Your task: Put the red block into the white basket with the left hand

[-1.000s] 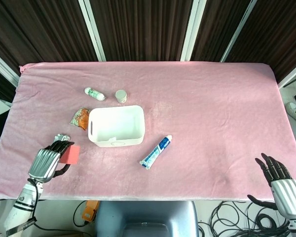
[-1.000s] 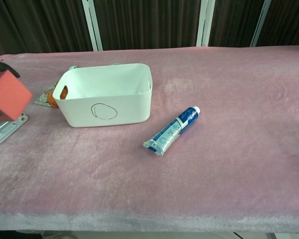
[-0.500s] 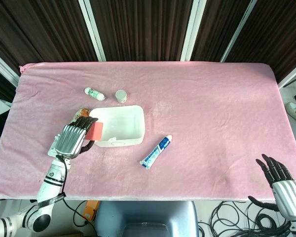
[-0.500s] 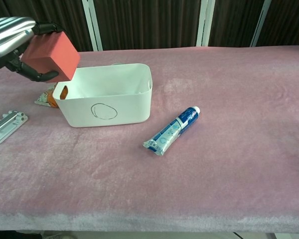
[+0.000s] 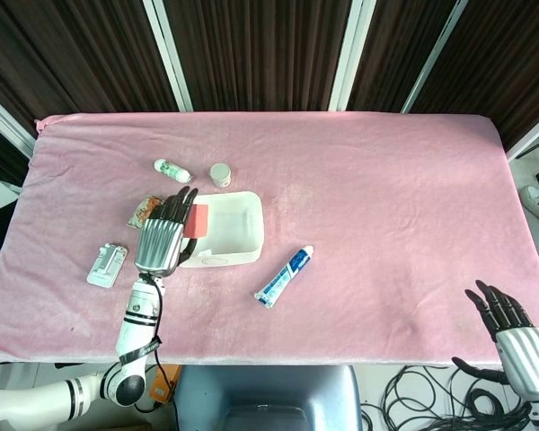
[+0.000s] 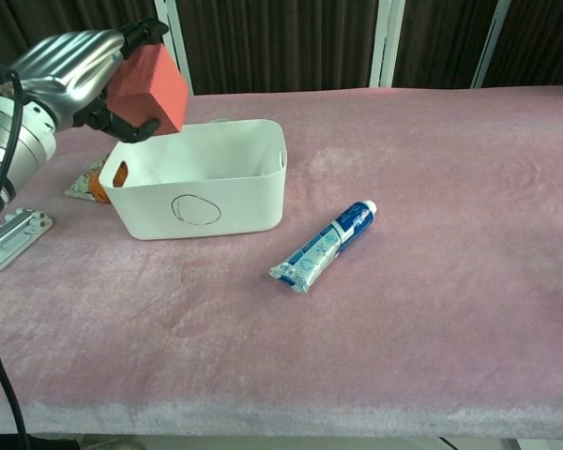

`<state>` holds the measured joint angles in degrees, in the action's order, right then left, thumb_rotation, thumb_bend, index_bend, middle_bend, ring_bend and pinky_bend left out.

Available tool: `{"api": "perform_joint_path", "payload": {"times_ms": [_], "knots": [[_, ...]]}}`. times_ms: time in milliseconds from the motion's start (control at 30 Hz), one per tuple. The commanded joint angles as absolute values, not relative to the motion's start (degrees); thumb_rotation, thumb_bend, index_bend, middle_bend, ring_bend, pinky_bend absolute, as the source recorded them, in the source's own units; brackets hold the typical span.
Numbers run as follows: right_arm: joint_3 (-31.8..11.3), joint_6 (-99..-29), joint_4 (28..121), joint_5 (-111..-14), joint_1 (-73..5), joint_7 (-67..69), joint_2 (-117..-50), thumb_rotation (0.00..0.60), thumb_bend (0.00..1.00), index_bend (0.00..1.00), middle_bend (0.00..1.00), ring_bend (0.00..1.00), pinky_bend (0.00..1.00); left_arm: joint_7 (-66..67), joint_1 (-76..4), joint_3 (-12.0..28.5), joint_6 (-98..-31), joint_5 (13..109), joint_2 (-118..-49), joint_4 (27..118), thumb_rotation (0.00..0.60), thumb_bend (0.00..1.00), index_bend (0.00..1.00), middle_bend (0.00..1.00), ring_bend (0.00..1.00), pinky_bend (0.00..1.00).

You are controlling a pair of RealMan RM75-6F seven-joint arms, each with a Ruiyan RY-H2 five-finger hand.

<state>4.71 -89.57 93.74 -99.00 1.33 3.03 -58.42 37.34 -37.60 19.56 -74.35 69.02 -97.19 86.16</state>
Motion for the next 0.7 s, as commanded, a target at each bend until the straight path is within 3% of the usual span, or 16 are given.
{"api": "perform_joint_path", "payload": {"times_ms": [33, 367, 533, 700], "knots": [[4.69, -89.48, 93.79, -98.92, 1.29, 3.03, -58.38, 0.600, 0.10, 0.00, 0.00, 0.00, 0.23, 37.17, -37.60, 19.31, -73.40, 67.45, -96.48, 87.61, 0.600, 0.35, 0.00, 0.00, 0.02, 0.25], [4.76, -89.24, 93.91, -98.86, 1.21, 2.92, -58.29, 0.600, 0.10, 0.00, 0.00, 0.00, 0.23, 34.54, -35.23, 15.90, -74.25, 69.67, -90.92, 92.71, 0.600, 0.34, 0.00, 0.00, 0.00, 0.19], [4.72, -89.48, 93.85, -98.92, 1.26, 3.10, -58.32, 0.600, 0.10, 0.00, 0.00, 0.00, 0.23, 29.08, -29.11, 9.66, -77.83, 75.23, -82.68, 97.38, 0.600, 0.34, 0.00, 0.00, 0.00, 0.19], [4.63, -88.73, 94.00, -98.50, 1.06, 1.96, -58.73, 0.600, 0.10, 0.00, 0.00, 0.00, 0.23, 21.65, -21.59, 1.90, -83.10, 81.87, -75.26, 95.44, 0.600, 0.34, 0.00, 0.00, 0.00, 0.17]]}}
